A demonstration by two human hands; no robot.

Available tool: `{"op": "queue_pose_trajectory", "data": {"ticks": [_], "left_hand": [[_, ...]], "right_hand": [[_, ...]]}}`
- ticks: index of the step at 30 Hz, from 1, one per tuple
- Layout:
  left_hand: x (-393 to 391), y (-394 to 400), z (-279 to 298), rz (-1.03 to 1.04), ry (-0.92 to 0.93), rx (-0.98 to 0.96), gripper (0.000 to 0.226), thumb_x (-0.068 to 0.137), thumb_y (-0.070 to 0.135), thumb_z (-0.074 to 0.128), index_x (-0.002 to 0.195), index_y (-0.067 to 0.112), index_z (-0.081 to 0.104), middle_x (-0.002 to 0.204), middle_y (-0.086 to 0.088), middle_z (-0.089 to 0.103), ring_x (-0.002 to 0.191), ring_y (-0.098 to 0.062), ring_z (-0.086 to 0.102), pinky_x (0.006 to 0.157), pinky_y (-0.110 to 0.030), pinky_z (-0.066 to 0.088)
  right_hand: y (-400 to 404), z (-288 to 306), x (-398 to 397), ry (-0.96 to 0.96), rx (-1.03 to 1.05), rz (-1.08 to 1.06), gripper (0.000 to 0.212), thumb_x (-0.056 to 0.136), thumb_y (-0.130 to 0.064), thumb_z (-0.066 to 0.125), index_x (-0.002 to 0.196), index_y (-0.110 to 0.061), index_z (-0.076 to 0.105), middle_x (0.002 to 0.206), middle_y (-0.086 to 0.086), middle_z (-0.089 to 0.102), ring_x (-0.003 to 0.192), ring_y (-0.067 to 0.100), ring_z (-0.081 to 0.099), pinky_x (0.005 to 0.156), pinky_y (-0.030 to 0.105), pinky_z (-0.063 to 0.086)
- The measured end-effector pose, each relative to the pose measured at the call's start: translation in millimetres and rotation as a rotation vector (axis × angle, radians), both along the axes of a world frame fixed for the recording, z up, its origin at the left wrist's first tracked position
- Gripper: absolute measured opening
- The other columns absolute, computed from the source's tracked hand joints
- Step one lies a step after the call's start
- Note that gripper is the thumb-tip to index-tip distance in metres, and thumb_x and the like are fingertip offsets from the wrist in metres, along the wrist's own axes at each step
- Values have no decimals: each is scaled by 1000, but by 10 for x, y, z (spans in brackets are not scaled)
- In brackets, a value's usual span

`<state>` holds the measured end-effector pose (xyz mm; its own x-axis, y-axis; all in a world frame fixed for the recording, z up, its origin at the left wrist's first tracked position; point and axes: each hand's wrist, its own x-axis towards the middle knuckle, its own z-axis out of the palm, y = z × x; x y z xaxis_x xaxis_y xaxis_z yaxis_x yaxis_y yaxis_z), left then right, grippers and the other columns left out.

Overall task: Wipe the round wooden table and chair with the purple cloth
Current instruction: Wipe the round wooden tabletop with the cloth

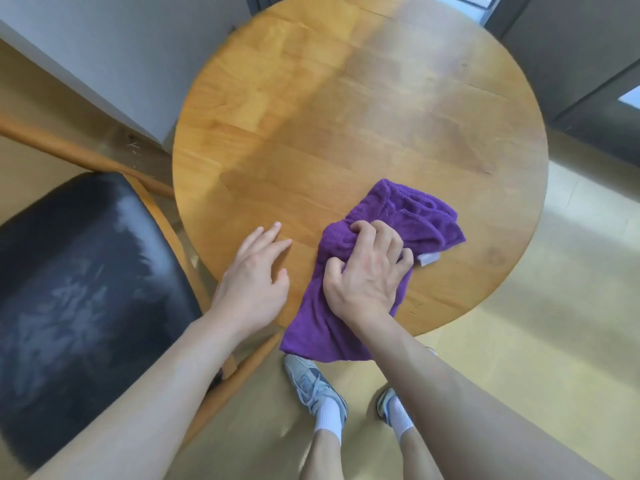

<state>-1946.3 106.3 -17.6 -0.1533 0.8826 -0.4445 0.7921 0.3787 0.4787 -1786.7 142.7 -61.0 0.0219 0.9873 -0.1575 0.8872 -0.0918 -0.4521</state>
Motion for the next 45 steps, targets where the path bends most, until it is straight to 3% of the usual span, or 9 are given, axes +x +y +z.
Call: {"op": "queue_pose_trajectory", "data": {"ticks": [6,13,18,21,26,29,33,42,45], "left_hand": [[88,-188,18,208,-13,163,43,94,20,64,136,18,59,134,5,60,127,-19,48,109,-35,40],[487,-128,-118,148,-33,104,81,86,42,75,154,38,32,151,9,24,139,-15,30,111,-39,40],[439,61,-165,228,25,129,78,83,-2,64,149,35,47,144,10,33,125,-17,40,104,-45,46],[534,227,-116,543,240,177,78,76,-13,59,143,29,58,149,0,39,127,-25,40,106,-50,41],[1185,415,-83,1139,224,109,72,88,24,67,154,19,37,166,-9,18,149,-37,19,121,-53,19],[1355,566,-168,1329,98,12,91,91,66,51,162,25,12,172,-9,-1,157,-32,-3,125,-54,3],[1239,713,-359,1238,213,-109,111,76,90,32,163,30,-2,171,-10,-10,156,-35,-15,124,-59,-7],[312,576,-447,573,372,13,110,74,82,42,163,30,5,172,-3,-10,157,-25,-20,126,-56,-3],[87,694,-355,637,427,99,124,68,83,49,163,19,2,172,-6,-13,157,-25,-18,128,-47,-7]], "right_hand": [[315,258,-272,435,-256,175,72,77,-31,38,147,-22,52,151,-7,40,143,13,27,119,38,12],[797,478,119,762,-590,154,68,72,-21,42,136,-20,65,137,-11,63,130,-1,52,118,32,36],[1134,432,268,626,-574,397,63,70,-14,43,127,-19,70,122,-12,70,104,-7,64,95,16,48],[1326,396,280,510,-497,595,58,75,-5,46,127,-17,68,115,-8,70,85,-3,65,81,17,50],[1684,368,350,299,-69,948,53,71,-19,40,113,-14,71,116,-2,67,107,26,56,91,40,49],[1882,232,401,146,-31,1101,67,82,-29,37,146,-17,51,157,1,44,145,27,34,119,39,26],[1903,-23,305,-28,-75,1310,75,93,-39,27,165,-21,12,173,-4,1,158,16,-10,128,42,-6],[2748,-137,244,-51,70,1020,77,91,-40,34,163,-17,17,172,2,8,159,20,0,128,44,-4],[2854,-201,291,-160,69,991,80,93,-47,31,164,-14,15,173,4,6,159,20,-1,128,46,-1]]}}
